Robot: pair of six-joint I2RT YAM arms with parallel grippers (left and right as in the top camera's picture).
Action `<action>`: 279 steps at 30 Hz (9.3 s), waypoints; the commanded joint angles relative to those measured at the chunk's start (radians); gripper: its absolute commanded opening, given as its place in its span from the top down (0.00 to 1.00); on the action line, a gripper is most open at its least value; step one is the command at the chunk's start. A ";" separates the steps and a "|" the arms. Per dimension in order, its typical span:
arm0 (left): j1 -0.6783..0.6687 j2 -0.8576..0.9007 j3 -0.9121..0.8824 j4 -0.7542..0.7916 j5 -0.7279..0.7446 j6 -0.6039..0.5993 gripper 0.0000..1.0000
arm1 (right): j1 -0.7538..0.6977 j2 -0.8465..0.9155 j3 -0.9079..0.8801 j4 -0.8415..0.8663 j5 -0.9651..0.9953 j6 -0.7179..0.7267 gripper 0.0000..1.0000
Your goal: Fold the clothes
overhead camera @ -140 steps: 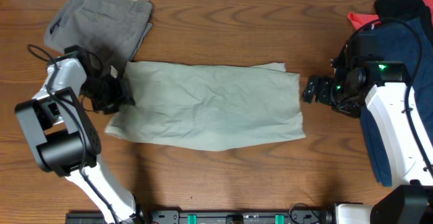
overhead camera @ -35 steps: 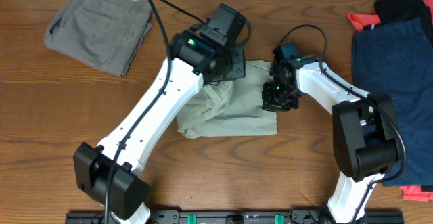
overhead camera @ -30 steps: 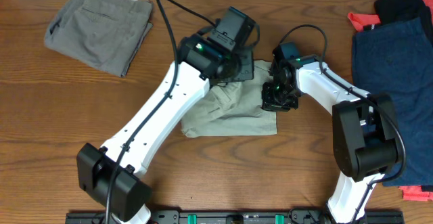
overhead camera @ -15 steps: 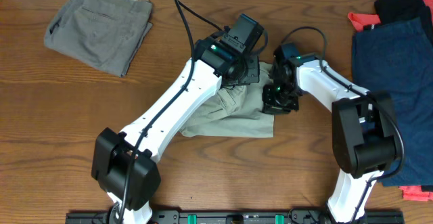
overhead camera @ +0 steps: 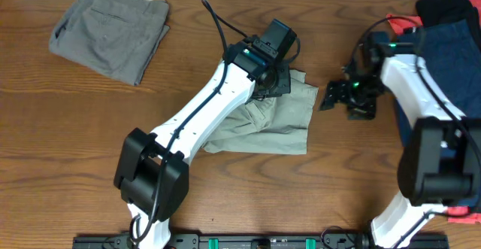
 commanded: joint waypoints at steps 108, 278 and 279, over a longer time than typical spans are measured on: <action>-0.204 -0.109 -0.375 0.306 0.214 0.115 0.94 | 0.027 0.328 0.571 -0.227 -0.158 -0.105 0.73; 0.751 0.094 0.357 0.224 -0.251 0.815 0.94 | -0.182 0.328 0.571 -0.227 -0.020 -0.045 0.01; 0.759 0.105 0.357 0.225 -0.251 0.815 0.94 | -0.182 0.328 0.571 -0.228 -0.020 -0.045 0.01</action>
